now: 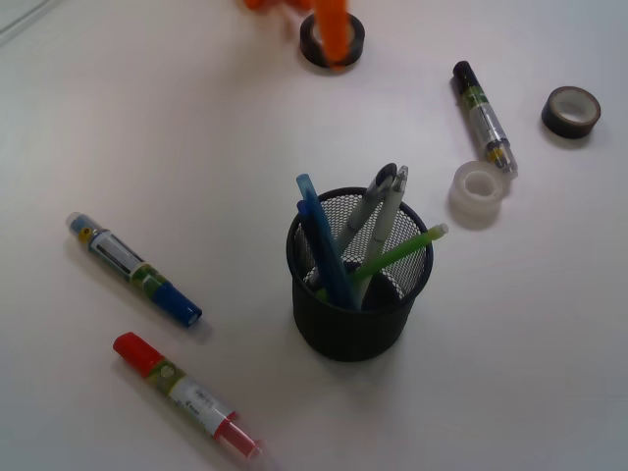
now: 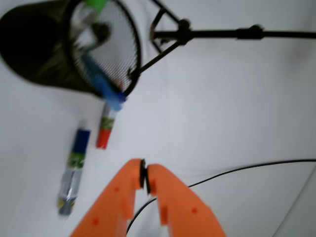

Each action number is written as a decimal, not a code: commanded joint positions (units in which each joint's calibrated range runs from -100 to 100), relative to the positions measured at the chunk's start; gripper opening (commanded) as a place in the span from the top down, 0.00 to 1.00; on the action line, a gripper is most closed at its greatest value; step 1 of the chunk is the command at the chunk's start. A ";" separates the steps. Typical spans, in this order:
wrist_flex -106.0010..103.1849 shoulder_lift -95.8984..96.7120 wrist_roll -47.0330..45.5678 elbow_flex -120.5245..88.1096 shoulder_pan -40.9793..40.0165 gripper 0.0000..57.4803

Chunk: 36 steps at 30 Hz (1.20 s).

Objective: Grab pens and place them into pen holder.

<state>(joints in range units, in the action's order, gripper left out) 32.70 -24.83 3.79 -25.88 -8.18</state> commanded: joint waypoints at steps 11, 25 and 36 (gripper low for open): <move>8.77 -41.18 -3.81 -50.03 5.00 0.99; 15.68 -69.65 -3.52 -72.13 6.05 0.99; 20.58 -73.81 -3.66 -72.31 5.97 0.99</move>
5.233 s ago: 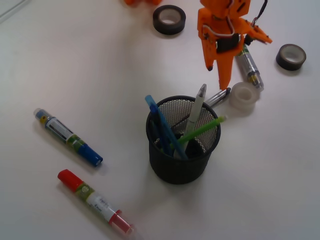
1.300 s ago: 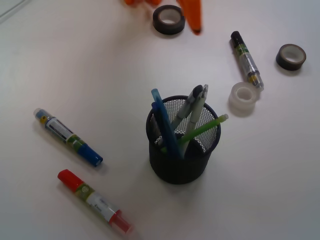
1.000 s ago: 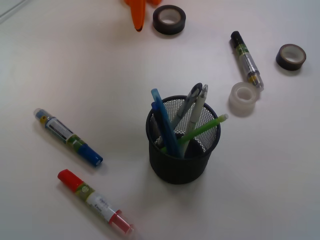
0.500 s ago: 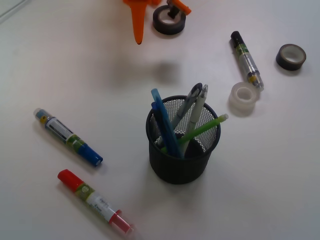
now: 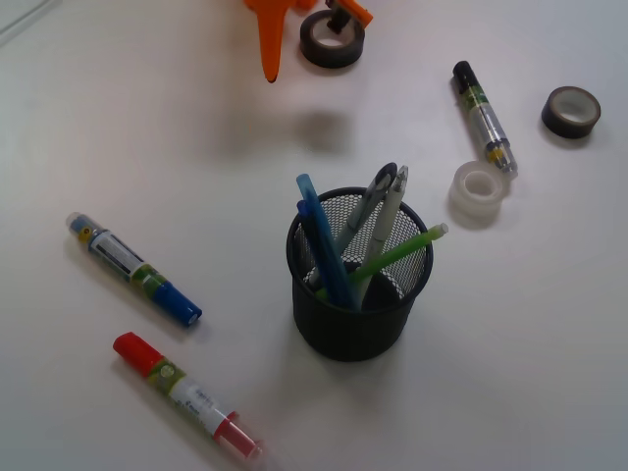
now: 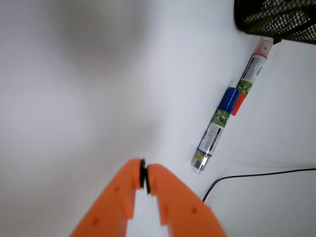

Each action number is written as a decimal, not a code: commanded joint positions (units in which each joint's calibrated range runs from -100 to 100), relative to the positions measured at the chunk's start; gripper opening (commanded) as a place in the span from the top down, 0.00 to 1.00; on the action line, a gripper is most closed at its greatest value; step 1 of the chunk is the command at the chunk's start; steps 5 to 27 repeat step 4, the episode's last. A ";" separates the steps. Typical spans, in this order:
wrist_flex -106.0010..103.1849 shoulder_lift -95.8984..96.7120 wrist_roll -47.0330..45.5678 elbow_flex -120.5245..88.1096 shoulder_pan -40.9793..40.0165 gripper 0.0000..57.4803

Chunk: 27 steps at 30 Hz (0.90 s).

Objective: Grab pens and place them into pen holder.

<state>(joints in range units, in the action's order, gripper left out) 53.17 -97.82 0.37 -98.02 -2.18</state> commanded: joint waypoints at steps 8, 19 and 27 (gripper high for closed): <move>0.11 -1.07 -0.24 -0.35 -0.02 0.99; 0.11 -1.07 -0.24 -0.35 -0.02 0.99; 0.11 -1.07 -0.24 -0.35 -0.02 0.99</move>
